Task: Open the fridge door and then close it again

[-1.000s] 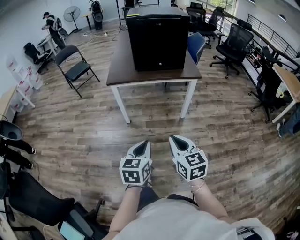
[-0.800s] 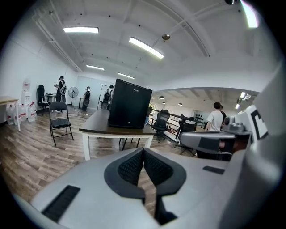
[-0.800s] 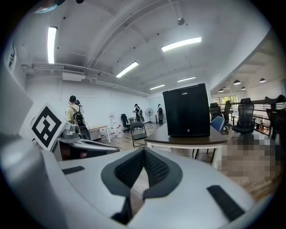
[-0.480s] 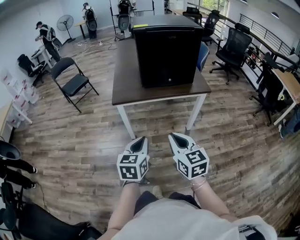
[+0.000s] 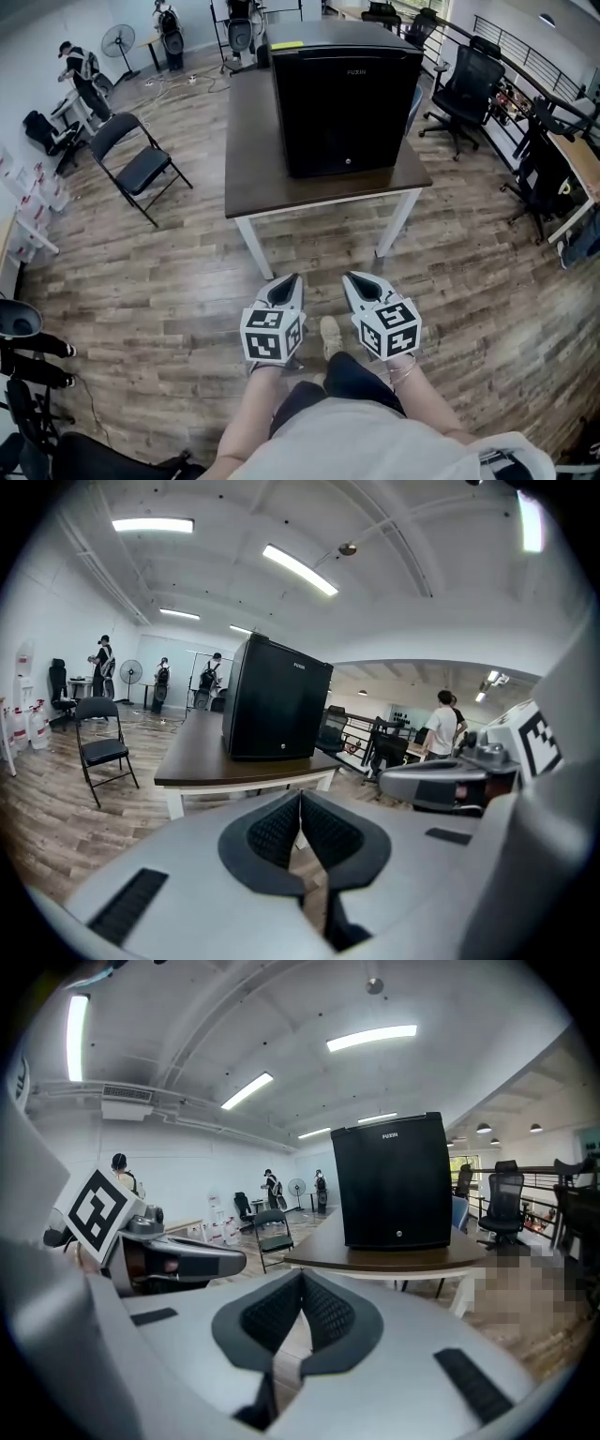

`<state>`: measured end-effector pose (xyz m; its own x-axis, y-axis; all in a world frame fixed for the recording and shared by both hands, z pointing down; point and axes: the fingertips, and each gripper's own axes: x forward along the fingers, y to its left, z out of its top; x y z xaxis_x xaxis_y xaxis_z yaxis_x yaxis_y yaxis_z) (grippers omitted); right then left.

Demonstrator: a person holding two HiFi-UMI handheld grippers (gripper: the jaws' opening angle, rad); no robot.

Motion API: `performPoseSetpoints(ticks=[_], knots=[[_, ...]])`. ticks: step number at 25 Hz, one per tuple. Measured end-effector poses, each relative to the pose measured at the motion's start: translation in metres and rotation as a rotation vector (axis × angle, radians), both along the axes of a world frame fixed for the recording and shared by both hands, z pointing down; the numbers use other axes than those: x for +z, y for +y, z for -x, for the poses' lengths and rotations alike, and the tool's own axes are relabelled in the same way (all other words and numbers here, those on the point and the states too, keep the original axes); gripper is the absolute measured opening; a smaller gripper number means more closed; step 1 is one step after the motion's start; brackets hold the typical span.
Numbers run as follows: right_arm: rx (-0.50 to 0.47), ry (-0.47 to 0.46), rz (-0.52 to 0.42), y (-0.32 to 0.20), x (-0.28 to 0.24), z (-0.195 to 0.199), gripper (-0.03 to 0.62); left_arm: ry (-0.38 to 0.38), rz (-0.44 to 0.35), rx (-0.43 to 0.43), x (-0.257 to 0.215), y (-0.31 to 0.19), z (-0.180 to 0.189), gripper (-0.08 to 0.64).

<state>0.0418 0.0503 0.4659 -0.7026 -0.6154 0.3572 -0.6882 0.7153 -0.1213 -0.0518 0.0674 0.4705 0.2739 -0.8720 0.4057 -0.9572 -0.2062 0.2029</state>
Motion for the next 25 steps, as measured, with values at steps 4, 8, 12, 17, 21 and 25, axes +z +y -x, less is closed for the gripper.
performPoseSetpoints(ticks=[4,8,12,17,21,25], knots=[[0.02,0.008,-0.002,-0.041,0.003,0.002,-0.002,0.019,0.014,0.014,0.011,-0.033,0.002,0.006],[0.019,-0.005,-0.023,-0.099,-0.003,0.011,-0.002,0.011,0.002,0.014,0.009,-0.079,0.006,0.006],[-0.015,-0.011,-0.036,-0.162,-0.009,0.032,-0.002,0.003,-0.027,-0.02,-0.005,-0.14,0.025,0.006],[-0.051,-0.017,-0.06,-0.241,-0.021,0.051,-0.002,-0.009,-0.048,-0.056,-0.017,-0.218,0.04,0.008],[-0.063,-0.018,-0.07,-0.289,-0.024,0.054,-0.002,-0.008,-0.052,-0.075,-0.017,-0.267,0.044,0.006],[-0.072,-0.012,-0.051,-0.319,-0.017,0.055,-0.002,0.015,-0.041,-0.086,-0.014,-0.297,0.046,0.006]])
